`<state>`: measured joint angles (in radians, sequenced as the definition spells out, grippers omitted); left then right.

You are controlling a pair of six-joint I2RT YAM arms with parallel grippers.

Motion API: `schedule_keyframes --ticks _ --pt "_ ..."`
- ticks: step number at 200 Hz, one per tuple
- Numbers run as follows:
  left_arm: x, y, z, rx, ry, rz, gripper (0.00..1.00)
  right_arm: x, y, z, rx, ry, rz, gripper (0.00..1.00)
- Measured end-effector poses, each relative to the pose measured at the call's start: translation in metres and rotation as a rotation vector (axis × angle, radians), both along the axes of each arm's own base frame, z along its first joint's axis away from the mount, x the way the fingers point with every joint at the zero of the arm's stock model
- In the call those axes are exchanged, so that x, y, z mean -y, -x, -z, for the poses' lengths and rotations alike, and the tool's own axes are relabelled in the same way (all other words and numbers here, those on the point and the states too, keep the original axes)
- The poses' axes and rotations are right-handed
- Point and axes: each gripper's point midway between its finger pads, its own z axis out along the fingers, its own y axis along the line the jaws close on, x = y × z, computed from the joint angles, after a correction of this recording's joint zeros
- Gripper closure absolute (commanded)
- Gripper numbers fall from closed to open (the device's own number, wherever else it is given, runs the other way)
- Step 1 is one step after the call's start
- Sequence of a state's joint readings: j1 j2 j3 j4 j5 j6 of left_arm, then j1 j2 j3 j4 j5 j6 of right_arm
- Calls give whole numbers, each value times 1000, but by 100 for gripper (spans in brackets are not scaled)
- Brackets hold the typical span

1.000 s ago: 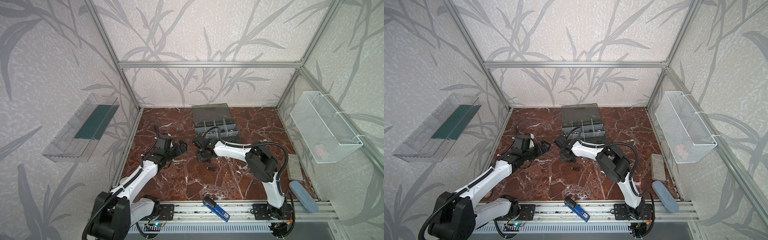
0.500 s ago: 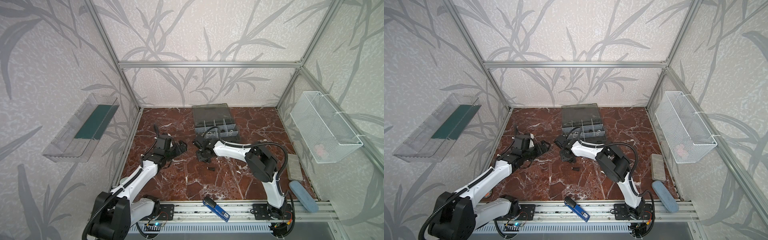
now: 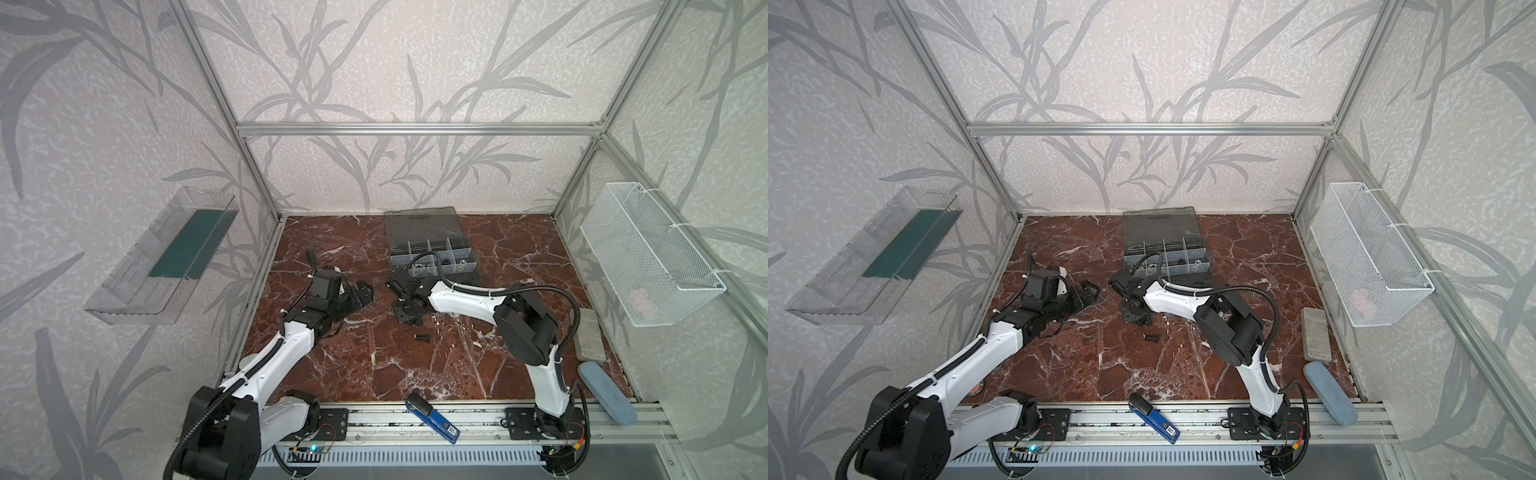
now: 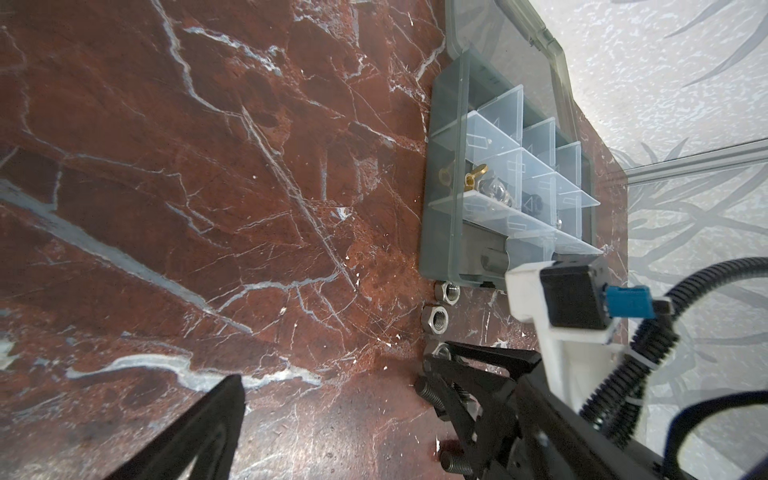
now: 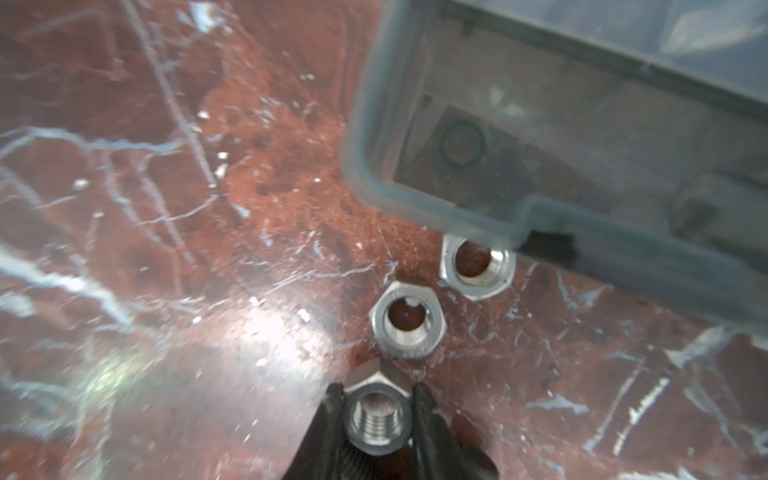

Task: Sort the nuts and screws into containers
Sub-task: 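Close the right gripper on the nearest silver hex nut, then lift the silver hex nut and carry it over the silver-nut compartment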

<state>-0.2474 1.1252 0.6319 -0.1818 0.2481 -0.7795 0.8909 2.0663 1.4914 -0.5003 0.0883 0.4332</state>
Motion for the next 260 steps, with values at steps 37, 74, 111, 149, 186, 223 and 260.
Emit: schedule_keyframes --ticks 37,74,111,149,186,223,260 --pt "0 0 0 -3 1 0 1 16 -23 -54 64 -88 -6 96" --pt "1 1 1 -8 8 4 1 68 -66 -94 151 -118 95 96" --pt "2 1 3 -17 12 6 1 139 -112 -92 182 -67 253 96" --pt "3 1 3 -19 15 7 1 182 -144 -77 197 16 341 96" --pt "3 2 4 -21 16 7 1 192 -165 -62 197 62 358 97" --pt "3 2 4 -24 15 6 1 202 -177 -55 198 85 379 97" --pt "3 2 4 -26 18 3 1 215 -181 -48 189 98 406 96"
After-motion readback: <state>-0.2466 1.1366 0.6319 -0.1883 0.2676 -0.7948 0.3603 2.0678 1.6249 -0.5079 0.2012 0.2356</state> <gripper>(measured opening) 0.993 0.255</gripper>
